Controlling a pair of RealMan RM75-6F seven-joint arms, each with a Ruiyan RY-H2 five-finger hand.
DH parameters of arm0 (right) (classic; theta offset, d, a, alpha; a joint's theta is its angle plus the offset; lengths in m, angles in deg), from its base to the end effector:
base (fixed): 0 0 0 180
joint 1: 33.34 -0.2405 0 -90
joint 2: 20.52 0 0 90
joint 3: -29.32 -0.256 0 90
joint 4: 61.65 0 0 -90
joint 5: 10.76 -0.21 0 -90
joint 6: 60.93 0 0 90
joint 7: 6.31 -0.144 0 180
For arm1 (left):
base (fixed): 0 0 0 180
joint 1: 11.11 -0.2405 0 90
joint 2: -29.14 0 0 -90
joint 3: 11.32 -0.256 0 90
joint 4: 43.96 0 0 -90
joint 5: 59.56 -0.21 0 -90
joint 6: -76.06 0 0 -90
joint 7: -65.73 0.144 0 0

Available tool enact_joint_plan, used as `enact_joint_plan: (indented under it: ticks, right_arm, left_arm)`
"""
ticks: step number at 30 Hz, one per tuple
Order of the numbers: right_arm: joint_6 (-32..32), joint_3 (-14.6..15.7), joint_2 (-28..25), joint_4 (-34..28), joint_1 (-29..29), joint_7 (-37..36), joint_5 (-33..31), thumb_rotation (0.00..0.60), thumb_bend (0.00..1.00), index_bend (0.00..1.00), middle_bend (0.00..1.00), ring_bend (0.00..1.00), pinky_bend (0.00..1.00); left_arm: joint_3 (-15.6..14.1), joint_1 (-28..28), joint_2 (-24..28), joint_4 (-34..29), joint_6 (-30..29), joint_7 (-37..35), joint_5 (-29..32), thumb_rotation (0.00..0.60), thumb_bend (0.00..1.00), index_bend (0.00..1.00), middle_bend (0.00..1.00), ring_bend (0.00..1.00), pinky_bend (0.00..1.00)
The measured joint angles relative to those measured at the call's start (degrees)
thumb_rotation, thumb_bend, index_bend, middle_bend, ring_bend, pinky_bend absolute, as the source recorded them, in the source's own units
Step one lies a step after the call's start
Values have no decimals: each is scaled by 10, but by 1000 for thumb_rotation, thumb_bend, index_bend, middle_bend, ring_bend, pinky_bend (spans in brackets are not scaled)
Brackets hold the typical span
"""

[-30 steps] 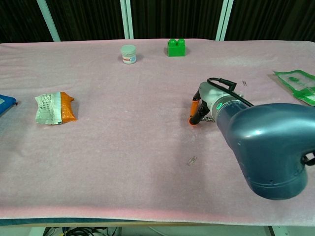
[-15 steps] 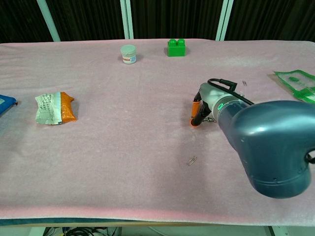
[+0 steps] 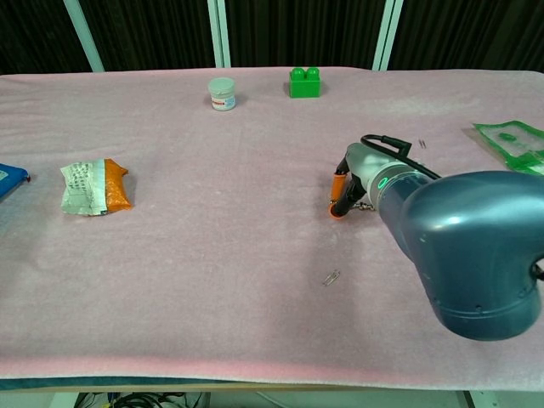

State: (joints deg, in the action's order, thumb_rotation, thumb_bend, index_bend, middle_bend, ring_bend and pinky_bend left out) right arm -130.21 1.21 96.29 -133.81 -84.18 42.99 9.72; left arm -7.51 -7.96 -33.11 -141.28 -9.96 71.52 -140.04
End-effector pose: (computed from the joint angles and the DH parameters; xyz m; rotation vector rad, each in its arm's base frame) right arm -0.1018 -0.3473 -0.1105 1.3991 -1.3793 0.5904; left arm -0.3119 0.1735 0.1706 -1.2924 -0.9052 -0.8203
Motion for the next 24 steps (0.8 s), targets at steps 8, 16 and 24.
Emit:
enact_joint_plan:
  ticks: [8, 16, 24]
  right_arm:
    - [-1, 3, 1, 1, -1, 2, -1, 600, 321, 531, 51, 78, 208]
    - [-2, 3, 0, 1, 0, 3, -3, 600, 330, 588, 51, 78, 208]
    - [-2, 4, -6, -12, 3, 1, 0, 600, 355, 602, 51, 78, 208]
  left_arm:
    - [1, 0, -1, 0, -1, 0, 0, 600, 298, 225, 45, 0, 0]
    - [2, -1, -2, -1, -1, -4, 2, 600, 298, 234, 45, 0, 0]
    - [3, 0, -1, -1, 1, -4, 3, 600, 298, 234, 45, 0, 0]
